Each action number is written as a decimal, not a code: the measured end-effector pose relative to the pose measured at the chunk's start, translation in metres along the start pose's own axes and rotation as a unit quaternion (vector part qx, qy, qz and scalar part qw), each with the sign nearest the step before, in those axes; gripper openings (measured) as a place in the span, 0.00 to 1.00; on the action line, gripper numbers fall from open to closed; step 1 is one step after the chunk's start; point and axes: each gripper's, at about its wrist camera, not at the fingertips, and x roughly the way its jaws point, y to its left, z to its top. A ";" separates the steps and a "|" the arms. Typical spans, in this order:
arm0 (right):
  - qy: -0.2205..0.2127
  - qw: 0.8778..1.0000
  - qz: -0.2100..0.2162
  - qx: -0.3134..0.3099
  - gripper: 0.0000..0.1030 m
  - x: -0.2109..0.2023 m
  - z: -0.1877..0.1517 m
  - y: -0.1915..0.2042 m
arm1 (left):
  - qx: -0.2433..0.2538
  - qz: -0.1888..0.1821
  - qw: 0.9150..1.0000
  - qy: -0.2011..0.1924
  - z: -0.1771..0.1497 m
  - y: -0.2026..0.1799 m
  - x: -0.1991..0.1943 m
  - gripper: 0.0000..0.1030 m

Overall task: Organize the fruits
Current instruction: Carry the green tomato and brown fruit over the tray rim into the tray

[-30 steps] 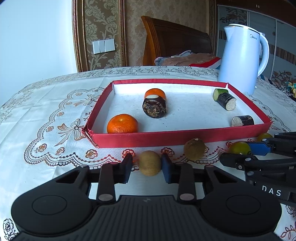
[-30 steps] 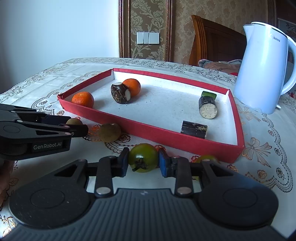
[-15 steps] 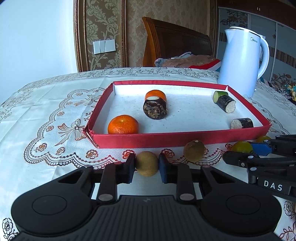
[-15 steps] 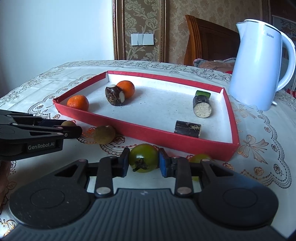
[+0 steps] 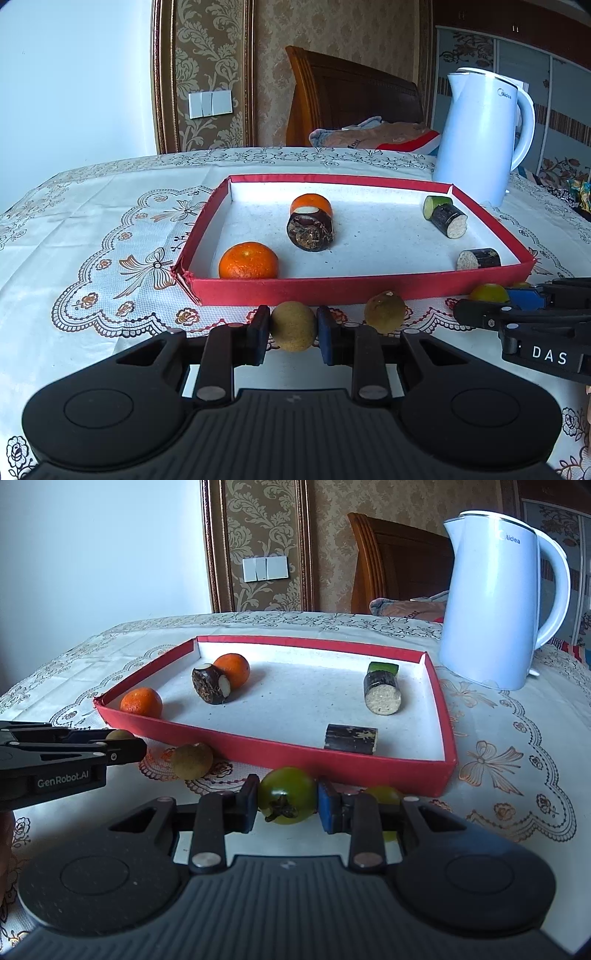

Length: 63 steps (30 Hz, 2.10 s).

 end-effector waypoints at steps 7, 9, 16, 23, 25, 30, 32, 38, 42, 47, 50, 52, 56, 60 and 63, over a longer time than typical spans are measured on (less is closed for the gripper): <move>-0.005 1.000 -0.003 0.008 0.30 -0.002 0.000 -0.002 | -0.002 -0.002 1.000 -0.008 0.000 0.000 -0.003 0.26; -0.010 1.000 -0.005 0.012 0.30 -0.003 0.000 -0.003 | -0.006 -0.003 1.000 -0.017 0.001 0.001 -0.006 0.26; -0.024 0.999 -0.016 0.034 0.30 -0.007 0.000 -0.010 | -0.011 -0.003 0.998 -0.062 0.004 -0.001 -0.018 0.26; -0.042 0.998 -0.027 0.038 0.30 -0.011 0.003 -0.012 | -0.006 -0.003 0.998 -0.067 0.014 -0.011 -0.012 0.26; -0.042 0.998 -0.030 0.037 0.30 -0.010 0.005 -0.012 | -0.007 -0.005 0.998 -0.057 0.018 -0.013 -0.006 0.26; -0.039 0.998 -0.032 0.041 0.30 -0.009 0.008 -0.016 | -0.007 -0.004 0.998 -0.054 0.025 -0.018 0.000 0.26; -0.048 0.998 -0.035 0.038 0.30 -0.013 0.008 -0.015 | -0.010 -0.004 0.998 -0.055 0.027 -0.020 0.001 0.26; -0.065 0.996 -0.043 0.035 0.30 -0.018 0.015 -0.017 | -0.014 -0.004 0.999 -0.040 0.030 -0.022 0.009 0.26; -0.064 0.996 -0.047 0.029 0.30 -0.009 0.022 -0.014 | -0.018 -0.001 0.999 -0.037 0.033 -0.023 0.013 0.26; -0.067 0.996 -0.057 0.010 0.30 0.005 0.034 -0.007 | -0.016 0.005 0.999 -0.029 0.037 -0.025 0.023 0.26; -0.062 0.996 -0.055 0.009 0.30 0.014 0.038 -0.007 | -0.021 0.006 1.000 -0.022 0.039 -0.023 0.030 0.26; -0.059 0.997 -0.052 0.010 0.30 0.020 0.041 -0.008 | -0.027 0.005 0.999 -0.017 0.041 -0.022 0.035 0.26; -0.051 0.998 -0.042 0.014 0.30 0.029 0.045 -0.011 | -0.032 0.014 0.999 -0.006 0.044 -0.019 0.047 0.26; -0.038 0.999 -0.033 0.019 0.30 0.042 0.048 -0.012 | -0.031 0.024 0.999 -0.001 0.046 -0.016 0.056 0.26; -0.024 0.999 -0.031 0.020 0.30 0.052 0.050 -0.012 | -0.026 0.031 0.999 -0.004 0.049 -0.018 0.060 0.26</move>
